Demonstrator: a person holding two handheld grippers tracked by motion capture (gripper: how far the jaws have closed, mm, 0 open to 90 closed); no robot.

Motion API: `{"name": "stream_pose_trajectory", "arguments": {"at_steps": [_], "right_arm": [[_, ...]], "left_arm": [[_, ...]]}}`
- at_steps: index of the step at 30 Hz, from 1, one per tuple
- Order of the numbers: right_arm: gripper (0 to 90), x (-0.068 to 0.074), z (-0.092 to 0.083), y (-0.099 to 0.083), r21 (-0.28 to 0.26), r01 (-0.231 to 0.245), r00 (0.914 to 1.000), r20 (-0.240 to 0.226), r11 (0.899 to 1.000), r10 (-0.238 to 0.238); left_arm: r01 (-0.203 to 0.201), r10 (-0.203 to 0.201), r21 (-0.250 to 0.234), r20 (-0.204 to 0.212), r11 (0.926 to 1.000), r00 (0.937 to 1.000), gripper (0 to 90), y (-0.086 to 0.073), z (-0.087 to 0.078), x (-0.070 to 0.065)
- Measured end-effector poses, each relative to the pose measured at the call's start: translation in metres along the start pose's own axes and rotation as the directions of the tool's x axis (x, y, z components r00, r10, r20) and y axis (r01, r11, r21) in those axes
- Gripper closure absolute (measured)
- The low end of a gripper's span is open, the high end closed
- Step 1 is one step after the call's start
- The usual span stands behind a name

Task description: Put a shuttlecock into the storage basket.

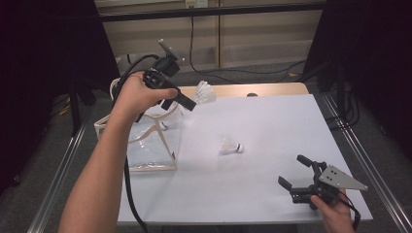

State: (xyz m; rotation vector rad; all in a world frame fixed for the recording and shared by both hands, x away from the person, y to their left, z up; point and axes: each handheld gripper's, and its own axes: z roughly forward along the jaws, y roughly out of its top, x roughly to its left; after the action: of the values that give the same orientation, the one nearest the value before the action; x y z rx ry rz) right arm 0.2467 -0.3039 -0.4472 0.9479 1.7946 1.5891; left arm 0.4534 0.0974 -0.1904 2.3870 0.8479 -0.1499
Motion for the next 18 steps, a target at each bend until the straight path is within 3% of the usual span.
{"name": "stream_pose_trajectory", "arguments": {"at_steps": [1,2,4,18], "right_arm": [[0.7,0.0001,0.0002,-0.0001,-0.001,0.0,1.0,-0.001,1.0,0.0],[0.7,0.0,0.0002,-0.0001,-0.001,0.003,1.0,-0.001,1.0,-0.003],[0.7,0.0002,0.0003,-0.0001,-0.002,0.001,1.0,-0.002,1.0,-0.001],[0.7,0.0003,0.0004,-0.0001,0.0,-0.001,1.0,-0.001,1.0,0.001]], "left_arm": [[-0.014,0.014,0.007,-0.005,0.9999,0.9999,65.5,0.0002,-0.0012,0.0011],[0.003,-0.003,-0.005,-0.004,1.0,1.0,65.5,0.0002,-0.0012,0.0004],[-0.011,0.011,0.008,-0.005,0.9999,0.9999,65.5,0.0006,-0.0033,0.0019],[0.01,-0.01,-0.002,-0.024,1.0,0.9997,65.6,-0.0002,-0.01,0.007]]}}
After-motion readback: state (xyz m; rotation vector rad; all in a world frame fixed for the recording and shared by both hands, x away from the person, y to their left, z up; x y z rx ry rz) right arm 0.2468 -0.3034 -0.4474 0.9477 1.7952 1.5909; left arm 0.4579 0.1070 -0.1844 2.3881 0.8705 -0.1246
